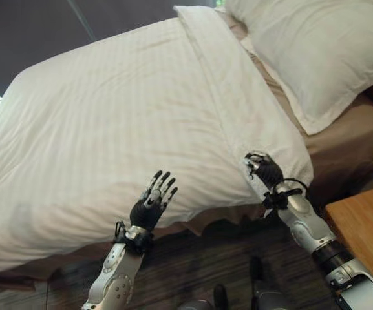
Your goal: Making the bed.
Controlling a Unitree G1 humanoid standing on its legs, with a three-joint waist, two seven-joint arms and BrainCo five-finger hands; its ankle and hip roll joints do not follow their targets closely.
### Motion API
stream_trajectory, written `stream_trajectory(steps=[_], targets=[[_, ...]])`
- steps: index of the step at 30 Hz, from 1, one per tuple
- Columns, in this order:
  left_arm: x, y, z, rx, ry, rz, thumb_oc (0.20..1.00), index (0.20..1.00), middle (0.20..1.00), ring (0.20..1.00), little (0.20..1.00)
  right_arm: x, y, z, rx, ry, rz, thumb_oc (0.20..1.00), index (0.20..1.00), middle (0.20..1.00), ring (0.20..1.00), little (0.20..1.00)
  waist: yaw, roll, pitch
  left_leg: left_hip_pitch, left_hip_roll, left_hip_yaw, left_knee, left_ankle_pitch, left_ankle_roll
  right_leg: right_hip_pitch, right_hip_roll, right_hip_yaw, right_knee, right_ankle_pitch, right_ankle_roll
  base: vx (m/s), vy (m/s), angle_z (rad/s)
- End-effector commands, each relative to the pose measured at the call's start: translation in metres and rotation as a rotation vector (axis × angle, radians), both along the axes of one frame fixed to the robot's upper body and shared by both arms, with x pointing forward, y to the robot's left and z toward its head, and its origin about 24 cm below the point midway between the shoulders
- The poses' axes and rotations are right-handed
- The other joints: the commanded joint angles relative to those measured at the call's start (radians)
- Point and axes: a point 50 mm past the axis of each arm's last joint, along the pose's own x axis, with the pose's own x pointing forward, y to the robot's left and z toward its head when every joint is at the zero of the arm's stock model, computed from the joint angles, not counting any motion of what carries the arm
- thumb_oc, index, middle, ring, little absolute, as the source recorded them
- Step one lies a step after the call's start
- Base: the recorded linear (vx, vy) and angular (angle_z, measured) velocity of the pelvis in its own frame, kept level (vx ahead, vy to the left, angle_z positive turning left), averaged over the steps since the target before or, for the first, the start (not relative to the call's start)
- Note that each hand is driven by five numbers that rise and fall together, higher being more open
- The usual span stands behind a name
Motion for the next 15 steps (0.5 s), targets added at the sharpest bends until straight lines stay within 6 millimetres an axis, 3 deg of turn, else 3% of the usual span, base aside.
stream_trajectory(steps=[1,3,4,11,12,13,15], targets=[[0.016,-0.003,0.021,0.003,-0.108,-0.02,1.0,1.0,1.0,1.0,1.0,0.02,0.013,0.047,0.037,-0.157,0.028,0.2,0.2,0.2,0.2,0.2,0.008,0.004,-0.001,-0.079,0.062,-0.038,0.006,0.1,-0.075,0.102,-0.05,0.026,0.014,-0.123,0.057,0.0,0.0,0.0],[0.016,-0.007,0.02,-0.003,-0.104,-0.036,1.0,1.0,1.0,1.0,1.0,0.028,0.021,0.056,0.028,-0.168,0.038,0.2,0.2,0.2,0.2,0.2,0.023,0.012,0.003,-0.09,0.061,-0.042,0.006,0.104,-0.075,0.093,-0.05,0.023,0.014,-0.122,0.055,0.0,0.0,0.0],[0.016,-0.007,0.02,0.002,-0.1,-0.04,1.0,1.0,1.0,1.0,1.0,0.04,0.025,0.075,-0.013,-0.213,0.02,0.2,0.2,0.2,0.2,0.2,0.042,0.024,0.004,-0.103,0.059,-0.05,0.006,0.11,-0.076,0.082,-0.051,0.019,0.014,-0.121,0.054,0.0,0.0,0.0],[0.016,-0.007,0.019,0.002,-0.097,-0.04,1.0,1.0,1.0,1.0,1.0,0.045,0.023,0.082,-0.005,-0.222,-0.002,0.2,0.2,0.2,0.2,0.2,0.049,0.029,0.004,-0.107,0.058,-0.051,0.006,0.112,-0.077,0.077,-0.051,0.016,0.014,-0.12,0.054,0.0,-0.005,0.09],[0.016,-0.006,0.019,0.0,-0.095,-0.038,1.0,1.0,1.0,1.0,1.0,0.049,0.02,0.088,-0.003,-0.229,-0.021,0.2,0.2,0.2,0.2,0.2,0.054,0.033,0.004,-0.111,0.058,-0.053,0.006,0.114,-0.077,0.074,-0.051,0.015,0.014,-0.12,0.053,0.04,-0.031,-0.01],[0.012,-0.003,0.017,-0.002,-0.084,-0.037,1.0,1.0,1.0,1.0,1.0,0.062,0.011,0.111,0.022,-0.262,-0.088,0.2,0.2,0.2,0.2,0.2,0.072,0.046,0.006,-0.122,0.059,-0.053,0.006,0.117,-0.079,0.064,-0.047,0.013,0.014,-0.119,0.051,0.01,-0.04,-0.07],[0.015,-0.006,0.026,0.001,-0.119,-0.068,1.0,1.0,1.0,1.0,1.0,0.084,-0.024,0.14,0.023,-0.268,-0.269,0.2,0.2,0.2,0.2,0.2,0.086,0.079,0.033,-0.173,0.052,-0.051,0.006,0.134,-0.084,0.004,-0.045,0.018,0.014,-0.107,0.05,-0.06,-0.04,-0.05]])
